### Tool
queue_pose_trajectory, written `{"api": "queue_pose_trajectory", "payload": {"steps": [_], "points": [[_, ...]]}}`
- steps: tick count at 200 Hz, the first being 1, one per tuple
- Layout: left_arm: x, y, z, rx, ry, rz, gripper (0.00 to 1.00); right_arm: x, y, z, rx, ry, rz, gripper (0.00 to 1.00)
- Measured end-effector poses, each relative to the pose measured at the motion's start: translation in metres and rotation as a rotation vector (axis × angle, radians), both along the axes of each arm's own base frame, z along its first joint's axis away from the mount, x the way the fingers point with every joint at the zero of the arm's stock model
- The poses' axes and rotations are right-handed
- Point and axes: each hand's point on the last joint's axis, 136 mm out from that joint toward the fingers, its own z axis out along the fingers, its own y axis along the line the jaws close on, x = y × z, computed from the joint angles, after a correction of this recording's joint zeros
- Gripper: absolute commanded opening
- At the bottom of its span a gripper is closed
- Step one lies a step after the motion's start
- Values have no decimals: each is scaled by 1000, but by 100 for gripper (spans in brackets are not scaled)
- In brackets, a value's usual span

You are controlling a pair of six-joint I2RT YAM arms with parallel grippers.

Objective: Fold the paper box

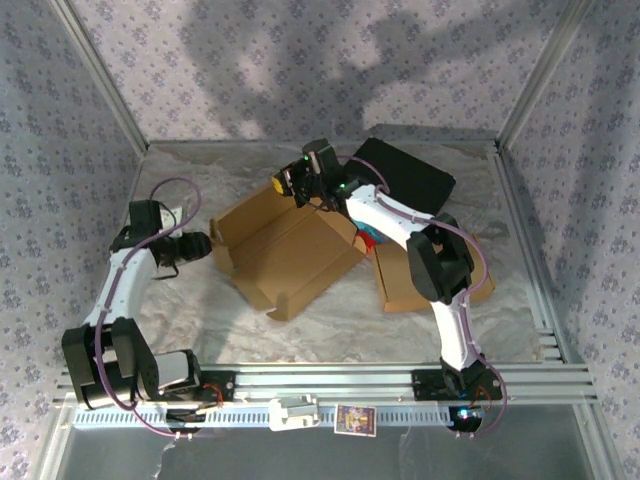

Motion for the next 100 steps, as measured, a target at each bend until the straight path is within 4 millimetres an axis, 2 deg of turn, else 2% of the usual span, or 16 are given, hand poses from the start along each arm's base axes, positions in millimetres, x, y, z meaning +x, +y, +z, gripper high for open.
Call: {"api": "queue_pose_trajectory", "payload": {"steps": [32, 77, 88, 96, 100], "points": [[-5, 5, 4, 33, -12, 11, 54, 2, -1, 7, 7, 0, 11, 0], [-8, 13, -1, 77, 6, 41, 53, 3, -3, 8, 9, 7, 23, 0], [-8, 15, -1, 84, 6, 43, 47, 3, -2, 5, 8, 13, 28, 0], [-8, 15, -1, 88, 5, 36, 33, 4, -2, 4, 8, 16, 28, 0], [-8, 15, -1, 89, 5, 36, 29, 4, -2, 3, 8, 17, 30, 0]]}}
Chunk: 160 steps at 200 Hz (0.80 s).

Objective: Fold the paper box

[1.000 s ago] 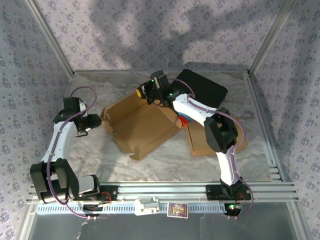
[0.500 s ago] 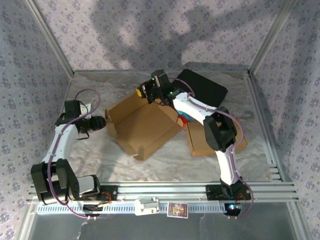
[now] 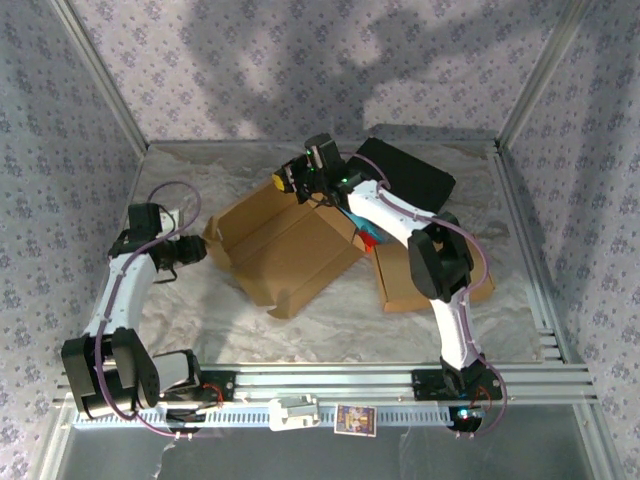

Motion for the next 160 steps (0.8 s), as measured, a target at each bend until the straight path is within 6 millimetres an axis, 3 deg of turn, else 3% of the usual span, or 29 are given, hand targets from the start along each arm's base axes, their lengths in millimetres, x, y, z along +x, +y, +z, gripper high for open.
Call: {"api": "queue_pose_trajectory", "payload": {"steps": [12, 30, 42, 63, 106, 160], "points": [[0, -2, 1, 5, -5, -30, 26, 1, 1, -2, 1, 3, 5, 0], [-2, -8, 3, 0, -18, -81, 43, 2, 2, -3, 3, 9, 11, 0], [-3, -12, 6, -6, -27, -109, 46, 4, 2, -3, 5, 12, 15, 0], [-5, -16, 8, -17, -49, -130, 48, 7, 2, -2, 6, 17, 25, 0], [-16, -22, -8, -39, -48, -146, 48, 11, -5, 3, 5, 30, 53, 0], [-1, -23, 2, -23, -132, -179, 47, 10, -7, 3, 5, 43, 78, 0]]}}
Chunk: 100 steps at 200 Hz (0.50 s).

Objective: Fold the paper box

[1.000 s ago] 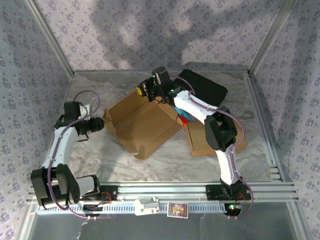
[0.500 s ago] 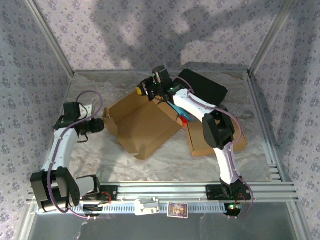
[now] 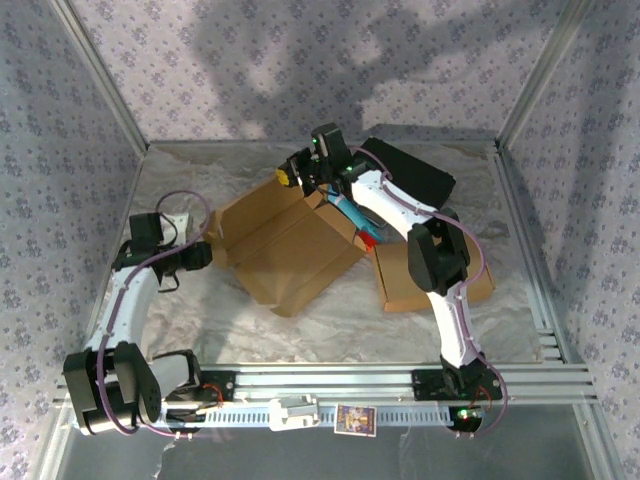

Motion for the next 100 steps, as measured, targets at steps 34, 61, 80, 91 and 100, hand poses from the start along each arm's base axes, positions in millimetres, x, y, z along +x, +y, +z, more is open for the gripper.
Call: {"api": "queue_pose_trajectory", "payload": {"steps": [34, 61, 80, 91, 100], "points": [[6, -12, 4, -46, -30, -56, 47, 3, -2, 1, 0, -6, -5, 0], [6, -17, 3, -54, -34, -72, 50, 4, 1, 2, 4, -18, -8, 0], [6, -19, -1, -60, -33, -65, 52, 4, 6, 0, 5, -30, -11, 0], [6, -20, -4, -60, -28, -64, 52, 3, 9, -1, 4, -37, -12, 0], [7, -23, -5, -57, -27, -69, 52, 2, 12, -1, 5, -43, -11, 0]]}}
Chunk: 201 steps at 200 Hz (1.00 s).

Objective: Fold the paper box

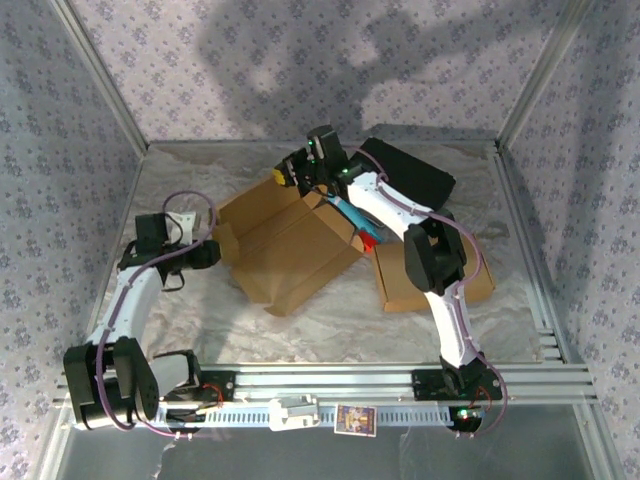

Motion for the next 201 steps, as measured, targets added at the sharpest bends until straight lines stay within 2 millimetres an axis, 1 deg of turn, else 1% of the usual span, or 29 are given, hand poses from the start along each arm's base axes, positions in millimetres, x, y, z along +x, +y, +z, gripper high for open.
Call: {"api": "queue_pose_trajectory", "payload": {"steps": [14, 34, 53, 70, 89, 140, 201], "points": [[3, -5, -2, 0, 3, -8, 52, -1, 3, -1, 2, -9, 0, 0], [5, -10, -7, -1, 15, -9, 53, -2, 5, -10, 0, -23, -3, 0], [7, -7, -13, 12, 34, 14, 54, -2, 5, -22, 6, -44, -8, 0], [6, -4, -19, 20, 43, 38, 57, -2, 6, -28, 23, -70, -10, 0], [5, -1, -21, 25, 49, 58, 57, -1, 6, -27, 46, -107, -17, 0], [8, 0, -21, 16, 43, 77, 55, -2, 7, -28, 84, -161, -20, 0], [15, -11, -24, 34, 30, 81, 54, -3, 7, -30, 99, -191, -31, 0]]}}
